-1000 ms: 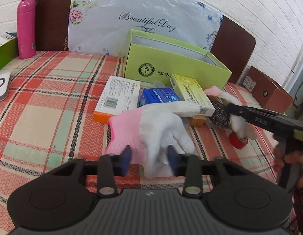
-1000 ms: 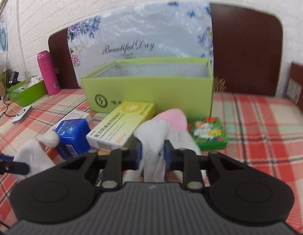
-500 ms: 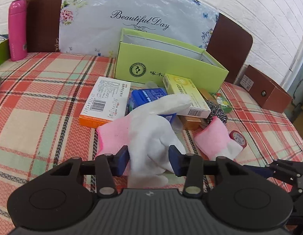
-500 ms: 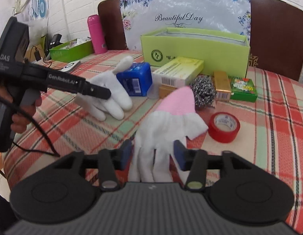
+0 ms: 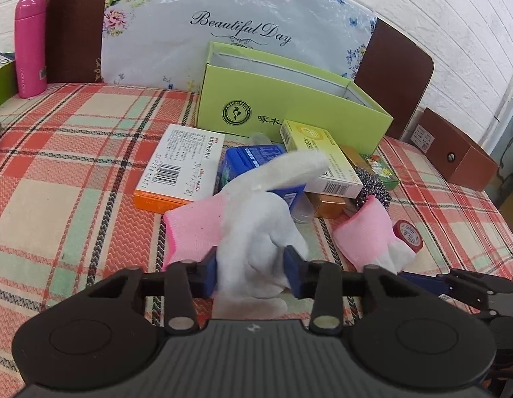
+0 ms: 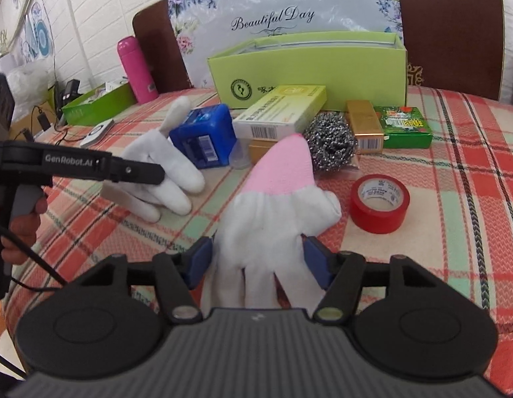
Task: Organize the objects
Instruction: 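Lift both gloves into the lime-green box and open both tools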
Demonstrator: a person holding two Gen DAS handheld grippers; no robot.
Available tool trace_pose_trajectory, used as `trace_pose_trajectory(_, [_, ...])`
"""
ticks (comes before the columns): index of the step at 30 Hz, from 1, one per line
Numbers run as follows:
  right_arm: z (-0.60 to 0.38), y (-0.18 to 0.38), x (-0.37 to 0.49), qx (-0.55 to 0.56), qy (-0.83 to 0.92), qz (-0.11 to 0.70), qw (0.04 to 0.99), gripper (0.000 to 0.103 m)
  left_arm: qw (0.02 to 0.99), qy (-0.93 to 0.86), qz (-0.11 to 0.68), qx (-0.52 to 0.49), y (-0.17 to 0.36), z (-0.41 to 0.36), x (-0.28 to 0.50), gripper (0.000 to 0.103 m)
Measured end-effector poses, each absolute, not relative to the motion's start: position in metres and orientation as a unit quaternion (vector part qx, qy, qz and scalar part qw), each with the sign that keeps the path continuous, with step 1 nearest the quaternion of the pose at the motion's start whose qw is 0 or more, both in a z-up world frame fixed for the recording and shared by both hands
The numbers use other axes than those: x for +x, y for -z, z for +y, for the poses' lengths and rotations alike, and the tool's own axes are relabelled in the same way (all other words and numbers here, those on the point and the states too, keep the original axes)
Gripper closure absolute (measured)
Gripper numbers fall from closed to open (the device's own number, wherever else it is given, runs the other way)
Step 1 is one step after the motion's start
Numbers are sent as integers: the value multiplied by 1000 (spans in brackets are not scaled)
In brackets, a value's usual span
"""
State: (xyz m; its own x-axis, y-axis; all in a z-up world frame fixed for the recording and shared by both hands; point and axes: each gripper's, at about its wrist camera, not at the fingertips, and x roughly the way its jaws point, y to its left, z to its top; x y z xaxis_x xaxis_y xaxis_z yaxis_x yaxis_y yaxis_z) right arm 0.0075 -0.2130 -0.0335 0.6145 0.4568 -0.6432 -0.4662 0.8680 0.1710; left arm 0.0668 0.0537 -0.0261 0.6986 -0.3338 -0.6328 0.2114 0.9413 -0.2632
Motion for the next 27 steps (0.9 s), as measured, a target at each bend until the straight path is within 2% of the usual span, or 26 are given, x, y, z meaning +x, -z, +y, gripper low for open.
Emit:
trace_pose_trajectory(1, [-212,33,7,-11,-259,357,897,65,917,151,360,-87,27,53,67,73])
trace_pose_trajectory(2, [-211,33,8,-12,-263,359,895,72,916,153,360,-88,27,53,67,80])
trace_pose_trajectory(3, [-210,32,8,-12,-269,361,893,84,915,156,361,-89,26,52,67,84])
trace_pose_trajectory(4, [-210,31,7,-13,-270,361,893,87,915,158,362,-88,26,52,66,88])
trace_pose_trajectory(15, [-222,-26,7,26,-287,292,912,90,927,194,311,-82,-18,44,55,90])
trace_pose_trajectory(27, [-234,-85,61,11,-256,203,945,89,950,216,219,-46,-86,16,98,90])
